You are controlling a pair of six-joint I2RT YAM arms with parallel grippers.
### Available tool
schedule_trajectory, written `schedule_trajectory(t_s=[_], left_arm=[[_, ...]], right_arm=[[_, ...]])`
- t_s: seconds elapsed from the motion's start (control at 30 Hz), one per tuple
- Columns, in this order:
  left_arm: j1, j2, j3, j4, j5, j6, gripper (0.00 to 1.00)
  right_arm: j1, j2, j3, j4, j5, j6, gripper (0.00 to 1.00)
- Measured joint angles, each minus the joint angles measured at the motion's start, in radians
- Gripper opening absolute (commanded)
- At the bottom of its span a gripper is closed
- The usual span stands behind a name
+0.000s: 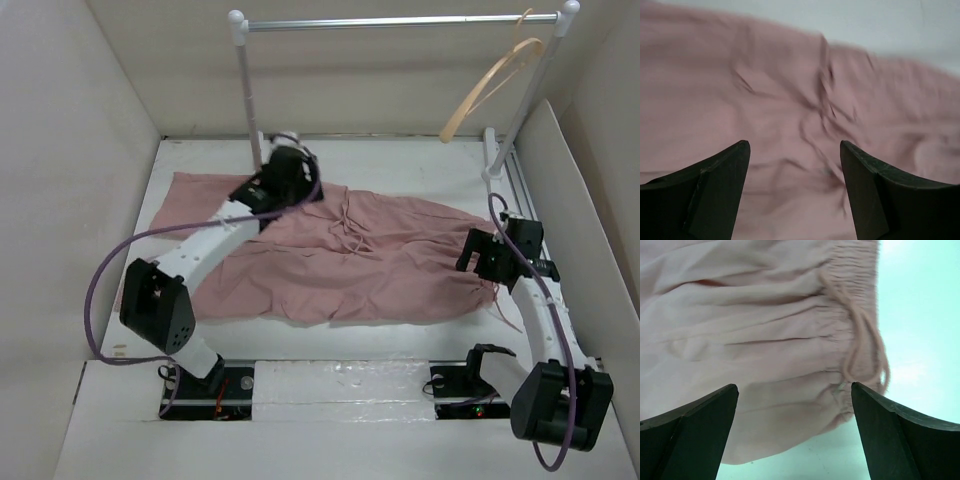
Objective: Place the trousers on the hanger
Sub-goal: Flatten out the trousers at the center of the board.
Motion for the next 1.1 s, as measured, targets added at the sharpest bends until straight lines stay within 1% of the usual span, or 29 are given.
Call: schedule_trajectory(t_s=[0.07,0.13,0.27,0.33,0.43,0.57,0.6,0.67,0.7,0.77,0.8,0.9,0.93,1.0,1.1], left_arm=[[-0.136,0.013,-0.066,0.008,0.016,-0.002,0.68],[-0.240,0.047,-0.099,0.003,0.024,-0.004,0.68],[-0.370,0.090,-0.123,0.017,0.027,-0.005,0.66],[-0.401,0.066,-0.169,0.052,0.038,-0.013,0.65],[-0.406,0.002,-0.250,0.076,0.058,-0.021,0.65],[-0.389,-0.055,-0.270,0.093,0.066,-0.021,0.65],[-0.386,-0.064,-0.270,0.101,0.066,-0.021,0.65],[-0.384,-0.077,-0.270,0.108,0.067,-0.021,0.64],[-0.384,-0.080,-0.270,0.109,0.068,-0.021,0.64],[-0.384,-0.086,-0.270,0.110,0.069,-0.020,0.64],[-0.384,-0.089,-0.272,0.110,0.067,-0.021,0.64],[-0.377,-0.095,-0.277,0.104,0.059,-0.019,0.64],[-0.370,-0.098,-0.278,0.098,0.054,-0.019,0.64],[-0.345,-0.108,-0.280,0.079,0.039,-0.016,0.65],[-0.270,-0.134,-0.281,0.049,0.017,-0.015,0.64]], right_arm=[[-0.031,-0.004,-0.001,-0.018,0.047,0.024,1.00],[-0.055,-0.005,-0.006,-0.024,0.089,0.049,1.00],[-0.079,0.014,-0.034,-0.026,0.124,0.105,1.00],[-0.081,0.032,-0.058,-0.018,0.118,0.131,1.00],[-0.084,0.038,-0.117,-0.016,0.110,0.174,0.99],[-0.084,0.036,-0.174,-0.013,0.108,0.220,0.96],[-0.084,0.037,-0.184,-0.012,0.106,0.228,0.91],[-0.084,0.039,-0.189,0.007,0.106,0.241,0.86],[-0.084,0.043,-0.190,0.018,0.105,0.245,0.72],[-0.085,0.058,-0.195,0.053,0.098,0.249,0.55],[-0.085,0.068,-0.195,0.069,0.096,0.251,0.34],[-0.094,0.120,-0.181,0.101,0.088,0.247,0.03],[-0.101,0.139,-0.170,0.102,0.084,0.239,0.00],[-0.129,0.164,-0.143,0.087,0.096,0.219,0.00],[-0.194,0.175,-0.082,0.045,0.161,0.184,0.00]])
